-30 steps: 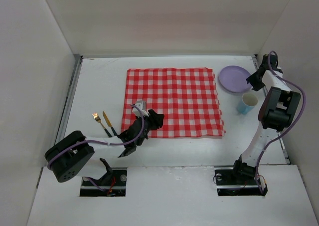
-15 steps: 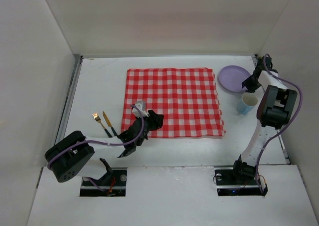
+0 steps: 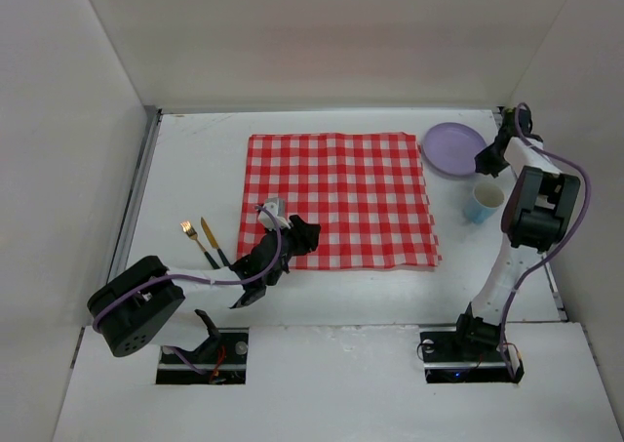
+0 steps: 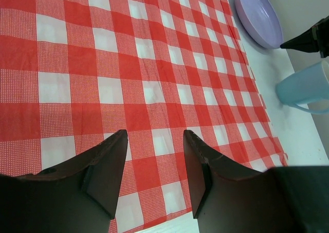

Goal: Set the dinner table for one person

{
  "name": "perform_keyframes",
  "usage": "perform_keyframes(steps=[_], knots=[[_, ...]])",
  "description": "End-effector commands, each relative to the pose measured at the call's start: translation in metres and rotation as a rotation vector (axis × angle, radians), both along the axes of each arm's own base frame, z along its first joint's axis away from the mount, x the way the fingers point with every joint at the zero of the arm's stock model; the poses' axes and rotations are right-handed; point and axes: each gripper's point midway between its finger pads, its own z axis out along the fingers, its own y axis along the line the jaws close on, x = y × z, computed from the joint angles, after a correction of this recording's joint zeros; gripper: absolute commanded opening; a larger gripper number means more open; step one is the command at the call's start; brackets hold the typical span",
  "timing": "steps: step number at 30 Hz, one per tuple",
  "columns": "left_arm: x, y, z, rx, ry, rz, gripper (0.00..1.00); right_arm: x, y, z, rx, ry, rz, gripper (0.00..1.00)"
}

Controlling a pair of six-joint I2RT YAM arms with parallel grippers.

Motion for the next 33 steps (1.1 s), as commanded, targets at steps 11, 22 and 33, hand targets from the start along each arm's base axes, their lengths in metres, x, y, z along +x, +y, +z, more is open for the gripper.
perform_keyframes(steps=[11,22,33], knots=[[0.007,0.004,0.019,-0.054,-0.053,0.032,0.45,0.04,-0.003,0.143,0.055,-0.481,0.008,0.0],[0.005,0.002,0.021,-0.063,-0.052,0.021,0.45,0.005,-0.004,0.057,0.014,-0.203,-0.097,0.33],[0.004,0.001,0.021,-0.069,-0.048,0.018,0.45,0.001,0.019,0.019,0.065,-0.126,-0.091,0.46]])
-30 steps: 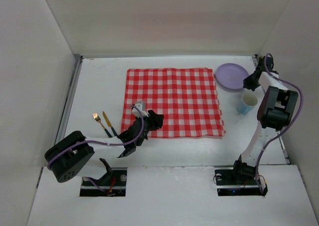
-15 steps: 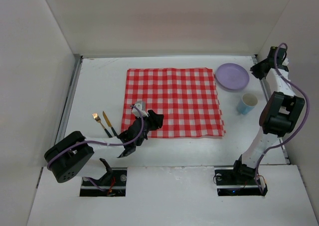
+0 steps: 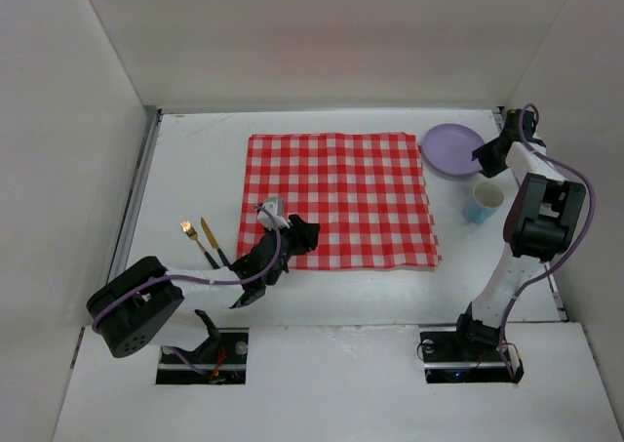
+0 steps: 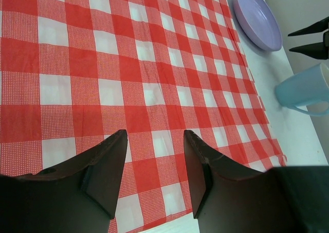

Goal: Set the dinner table for one person

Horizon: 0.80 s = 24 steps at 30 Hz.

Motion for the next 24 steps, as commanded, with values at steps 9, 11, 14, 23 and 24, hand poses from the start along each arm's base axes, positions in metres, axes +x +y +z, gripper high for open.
perform_keyframes(steps=[9,11,14,23,24], knots=[[0.002,-0.001,0.019,-0.064,-0.045,0.013,0.46,0.009,0.015,-0.029,0.026,0.038,-0.011,0.44],[0.002,0.0,0.018,-0.063,-0.044,0.013,0.46,0.012,0.015,-0.028,0.034,0.035,-0.013,0.41],[0.002,-0.001,0.018,-0.062,-0.044,0.011,0.46,0.013,0.017,-0.03,0.037,0.05,-0.007,0.38],[0.003,0.001,0.018,-0.064,-0.044,0.019,0.46,0.012,0.022,-0.033,0.019,0.144,0.012,0.1],[0.002,0.001,0.021,-0.069,-0.049,0.016,0.46,0.011,0.022,-0.033,0.023,0.144,0.009,0.06]])
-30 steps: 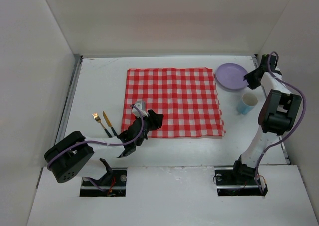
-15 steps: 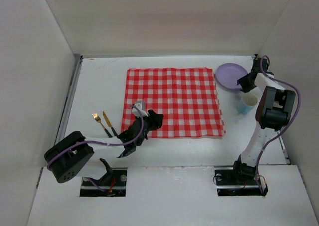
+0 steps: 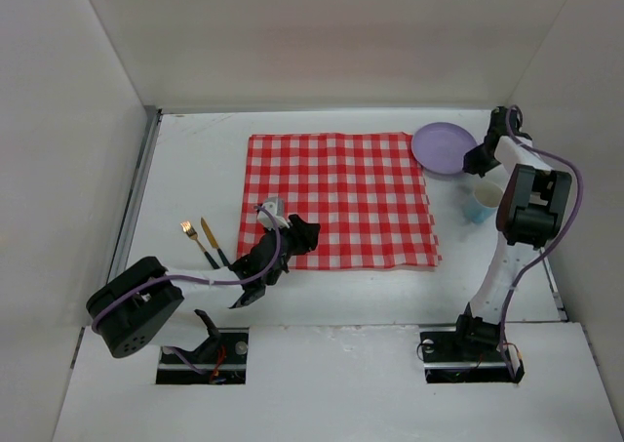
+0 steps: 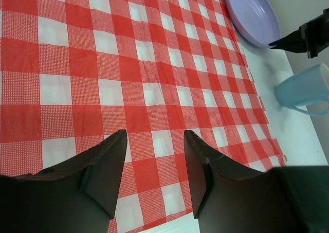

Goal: Set the dinner table for one person

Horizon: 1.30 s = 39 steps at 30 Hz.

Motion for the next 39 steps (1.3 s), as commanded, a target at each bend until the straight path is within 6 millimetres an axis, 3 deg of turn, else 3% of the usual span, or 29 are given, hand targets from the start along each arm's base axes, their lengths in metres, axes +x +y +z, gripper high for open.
perform_keyframes(steps=[1,5,12,15,17,20,24,27,35,39], knots=[[0.002,0.0,0.023,-0.069,-0.054,0.013,0.46,0.001,0.004,0.008,-0.01,0.013,0.0,0.02],[0.003,0.005,0.022,-0.06,-0.058,0.029,0.46,0.01,-0.004,0.034,-0.012,-0.12,-0.033,0.0],[0.005,0.008,0.03,-0.067,-0.08,0.031,0.51,0.032,-0.002,0.156,-0.001,-0.492,0.063,0.0],[0.005,0.011,0.039,-0.084,-0.099,0.038,0.51,0.026,0.011,0.199,-0.035,-0.575,0.128,0.0],[0.006,0.017,0.043,-0.093,-0.111,0.055,0.51,0.022,0.044,0.21,-0.033,-0.591,0.218,0.0],[0.007,0.03,0.051,-0.116,-0.121,0.096,0.51,0.008,0.11,0.201,-0.008,-0.575,0.36,0.0],[0.001,0.051,0.086,-0.178,-0.163,0.136,0.51,-0.025,0.207,0.172,0.019,-0.529,0.551,0.01],[-0.006,0.067,0.104,-0.22,-0.201,0.179,0.51,-0.054,0.258,0.145,0.028,-0.495,0.645,0.02],[-0.005,0.066,0.094,-0.184,-0.19,0.195,0.52,-0.1,0.319,0.085,0.067,-0.361,0.799,0.03],[-0.003,0.063,0.084,-0.172,-0.175,0.192,0.52,-0.106,0.326,0.058,0.069,-0.291,0.815,0.03]])
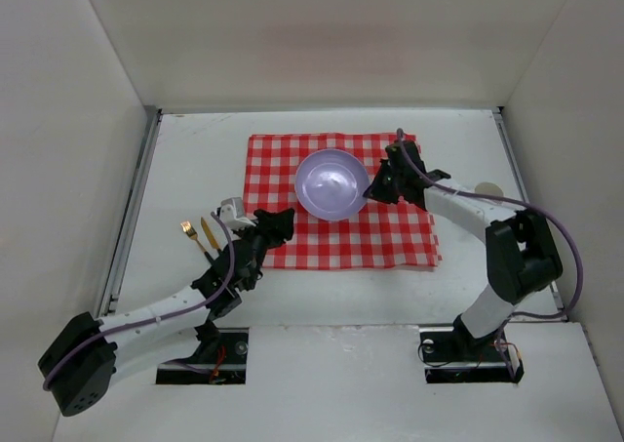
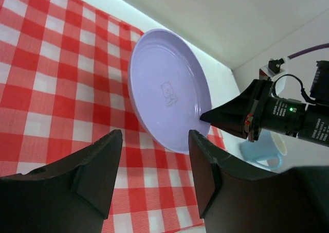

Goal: Set the dinner table for one person

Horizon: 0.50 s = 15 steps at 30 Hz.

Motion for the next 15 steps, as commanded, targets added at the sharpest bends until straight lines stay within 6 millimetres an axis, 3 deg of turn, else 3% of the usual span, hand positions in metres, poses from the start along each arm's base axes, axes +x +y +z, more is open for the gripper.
perform_keyframes(steps=[1,11,15], knots=[[0.001,-0.002,0.003,-0.011,-0.016,0.007,0.52,0.008,0.012,-0.007,0.005,-0.02,0.016,0.03],[0.005,-0.005,-0.007,0.008,0.005,0.007,0.52,-0.009,0.01,-0.037,-0.083,0.074,0.056,0.07],[0.003,-0.009,-0.007,0.007,0.006,-0.013,0.52,-0.009,0.009,-0.034,-0.089,0.067,0.05,0.3]])
